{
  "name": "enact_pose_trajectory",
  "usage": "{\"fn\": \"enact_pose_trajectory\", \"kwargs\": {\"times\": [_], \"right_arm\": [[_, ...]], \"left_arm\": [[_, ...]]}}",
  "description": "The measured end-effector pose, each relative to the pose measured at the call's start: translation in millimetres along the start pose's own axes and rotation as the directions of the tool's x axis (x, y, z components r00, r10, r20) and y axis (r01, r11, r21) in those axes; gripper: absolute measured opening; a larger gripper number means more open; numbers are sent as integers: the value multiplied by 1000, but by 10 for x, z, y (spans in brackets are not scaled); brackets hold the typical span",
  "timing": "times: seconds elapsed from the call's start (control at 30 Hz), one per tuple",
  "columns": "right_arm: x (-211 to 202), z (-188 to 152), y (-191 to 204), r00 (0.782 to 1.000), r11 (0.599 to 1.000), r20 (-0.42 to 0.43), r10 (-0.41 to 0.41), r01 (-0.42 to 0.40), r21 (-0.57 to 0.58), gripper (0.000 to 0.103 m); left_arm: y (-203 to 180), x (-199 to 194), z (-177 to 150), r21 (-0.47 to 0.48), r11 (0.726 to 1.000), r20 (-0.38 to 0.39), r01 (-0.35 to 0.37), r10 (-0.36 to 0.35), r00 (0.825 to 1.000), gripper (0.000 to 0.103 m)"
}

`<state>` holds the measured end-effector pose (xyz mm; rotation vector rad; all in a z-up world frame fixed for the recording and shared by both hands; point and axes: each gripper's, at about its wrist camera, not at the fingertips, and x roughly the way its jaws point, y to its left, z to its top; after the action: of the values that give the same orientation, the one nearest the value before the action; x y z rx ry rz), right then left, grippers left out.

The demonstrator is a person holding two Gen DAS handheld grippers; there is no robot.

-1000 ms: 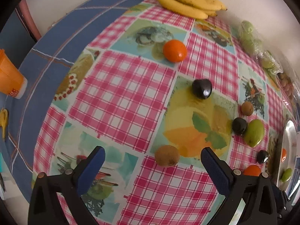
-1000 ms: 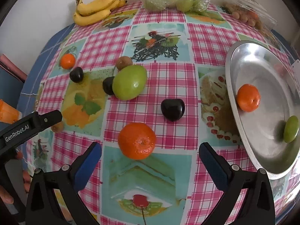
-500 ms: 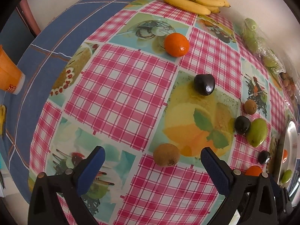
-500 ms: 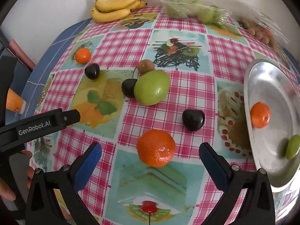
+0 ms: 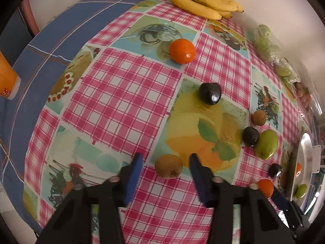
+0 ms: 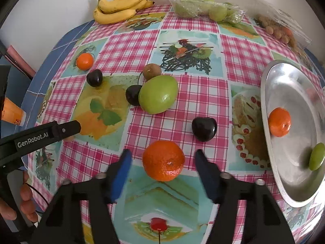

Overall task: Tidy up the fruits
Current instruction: 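Grasp the kiwi with the left tool while the right tool grasps an orange, then carry the kiwi and orange over the steel bowl and release them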

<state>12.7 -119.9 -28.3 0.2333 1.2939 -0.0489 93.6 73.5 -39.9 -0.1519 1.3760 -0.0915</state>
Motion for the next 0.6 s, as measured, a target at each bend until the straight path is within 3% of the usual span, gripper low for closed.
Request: {"fn": "enact_pose_trajectory", "kwargs": {"times": [0.03,0.1,0.23,0.6], "right_arm": [[-2,-1,-2,1000,1000,-1,-1,1,2,42],[-12,0,-14,1000,1000,-4,4,-4,7,42],[-46,-6,-33,999,999,-2,33,-33,25,42],[-501,46,-29,989,994,113,99,-104,42,42]], "left_arm": [[-2,-2,-3,0,1000,-1,1,-1,1000,38],[8,-7,-11,-6,1000,-1,4,-4,1000,29],[63,-51,-25,-23,999,9,24,-24,1000,29],[-37,-444,-8,15,997,112,81,-82,990,29]]}}
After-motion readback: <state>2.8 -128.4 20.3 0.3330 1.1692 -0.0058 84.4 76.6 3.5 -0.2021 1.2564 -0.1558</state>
